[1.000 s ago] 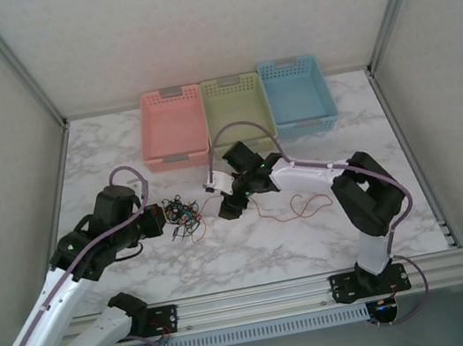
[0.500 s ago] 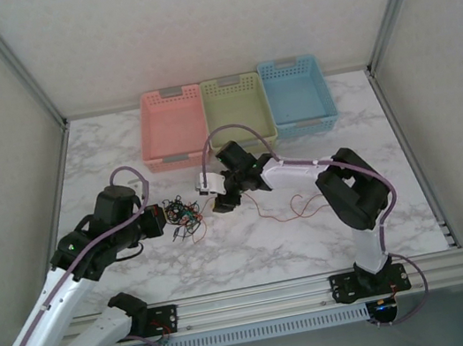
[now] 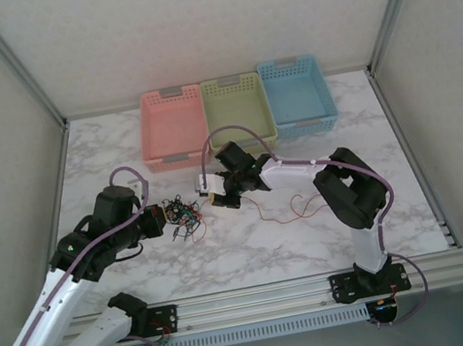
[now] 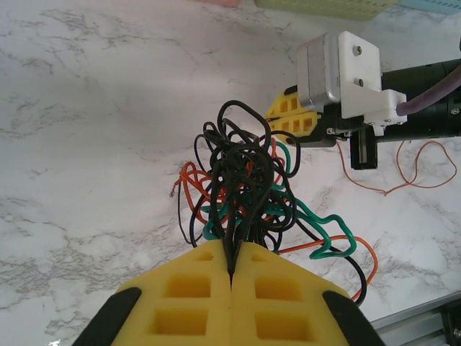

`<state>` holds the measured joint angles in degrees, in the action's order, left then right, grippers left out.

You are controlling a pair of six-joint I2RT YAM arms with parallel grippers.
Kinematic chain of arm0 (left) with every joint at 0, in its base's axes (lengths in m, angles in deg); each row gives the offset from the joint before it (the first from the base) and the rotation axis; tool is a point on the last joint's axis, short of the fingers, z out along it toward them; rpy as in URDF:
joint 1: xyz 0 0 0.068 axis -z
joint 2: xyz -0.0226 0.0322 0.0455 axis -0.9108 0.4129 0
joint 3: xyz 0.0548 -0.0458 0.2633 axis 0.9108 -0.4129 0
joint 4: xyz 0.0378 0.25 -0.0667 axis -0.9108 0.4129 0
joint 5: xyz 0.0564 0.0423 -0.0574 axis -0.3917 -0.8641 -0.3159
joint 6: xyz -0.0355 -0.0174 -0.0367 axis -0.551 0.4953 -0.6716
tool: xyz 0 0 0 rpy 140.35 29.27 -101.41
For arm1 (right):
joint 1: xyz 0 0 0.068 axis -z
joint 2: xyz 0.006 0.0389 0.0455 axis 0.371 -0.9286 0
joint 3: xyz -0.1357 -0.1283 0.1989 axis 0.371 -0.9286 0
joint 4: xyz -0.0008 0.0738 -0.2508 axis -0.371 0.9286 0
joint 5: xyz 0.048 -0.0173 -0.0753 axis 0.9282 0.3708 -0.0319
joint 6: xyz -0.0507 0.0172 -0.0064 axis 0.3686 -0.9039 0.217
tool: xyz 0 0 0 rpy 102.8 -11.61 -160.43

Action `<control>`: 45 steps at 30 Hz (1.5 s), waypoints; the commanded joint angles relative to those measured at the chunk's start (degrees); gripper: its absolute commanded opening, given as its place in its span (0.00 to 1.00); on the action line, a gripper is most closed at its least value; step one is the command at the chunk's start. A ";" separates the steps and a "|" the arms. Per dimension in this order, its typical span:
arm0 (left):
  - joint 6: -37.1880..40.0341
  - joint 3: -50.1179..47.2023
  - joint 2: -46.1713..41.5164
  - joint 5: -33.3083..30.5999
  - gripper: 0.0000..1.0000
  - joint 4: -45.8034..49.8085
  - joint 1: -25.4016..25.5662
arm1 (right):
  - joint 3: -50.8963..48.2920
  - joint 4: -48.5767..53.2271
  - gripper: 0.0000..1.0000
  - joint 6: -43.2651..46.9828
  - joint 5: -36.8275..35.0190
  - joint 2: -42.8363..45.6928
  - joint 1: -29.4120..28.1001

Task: Untangle the cables

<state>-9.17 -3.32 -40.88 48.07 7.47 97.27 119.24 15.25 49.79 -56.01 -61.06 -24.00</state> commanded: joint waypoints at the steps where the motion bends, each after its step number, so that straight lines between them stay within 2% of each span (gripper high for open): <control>1: 0.60 -0.26 -1.35 -1.24 0.00 -0.54 -0.35 | -3.30 -4.39 0.00 -5.01 -1.99 3.77 1.30; 4: 0.27 -0.28 -1.89 -3.79 0.00 -0.06 -0.37 | -10.56 -15.23 0.00 -16.53 -0.87 8.42 5.43; 6: 0.27 -0.33 -1.94 -3.84 0.00 -0.12 -0.32 | -15.88 -23.51 0.00 -25.74 -2.77 11.57 8.16; 10: 0.24 -0.34 -1.90 -3.58 0.00 0.05 -0.37 | -21.91 -25.16 0.00 -37.22 -11.18 17.14 13.09; 14: 0.26 -0.33 -2.12 -3.58 0.00 -0.11 -0.37 | -27.87 -25.01 0.00 -47.20 -13.52 23.42 20.54; 16: 0.24 -0.43 -2.00 -3.61 0.00 -0.14 -0.37 | -29.60 -23.99 0.00 -46.98 -12.40 25.60 22.50; 19: 0.19 -0.26 -2.09 -4.00 0.00 0.13 -0.29 | -30.67 -20.29 0.00 -45.79 -16.85 28.16 22.78; 21: 0.01 -0.12 -2.58 -5.12 0.00 0.34 -0.37 | -31.78 -18.64 0.00 -49.51 -20.05 29.43 24.50; 31: -1.22 0.51 -6.83 -12.18 0.00 2.07 -0.35 | -37.65 -19.34 0.00 -62.97 -22.15 33.65 35.77; 35: -1.85 0.80 -8.89 -15.57 0.00 2.82 -0.37 | -38.23 -18.06 0.00 -65.42 -22.60 34.78 37.96; 37: -1.93 0.78 -9.79 -16.82 0.00 2.96 -0.37 | -38.42 -18.66 0.00 -65.44 -20.82 34.63 38.54; 40: -1.71 0.46 -9.57 -15.17 0.00 2.37 -0.37 | -37.43 -19.60 0.00 -62.09 -12.95 33.79 38.29; 42: -1.27 0.29 -8.54 -12.70 0.00 1.66 -0.36 | -37.10 -19.71 0.00 -59.73 -9.37 34.87 37.42; 45: -1.25 -0.45 -6.00 -6.26 0.00 -1.03 -0.35 | -37.04 -20.02 0.00 -57.98 -8.20 37.57 34.92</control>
<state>-10.27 -3.30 -48.97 36.34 8.52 97.25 81.38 -3.72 -11.14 -68.95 -26.85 12.98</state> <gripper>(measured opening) 0.047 0.038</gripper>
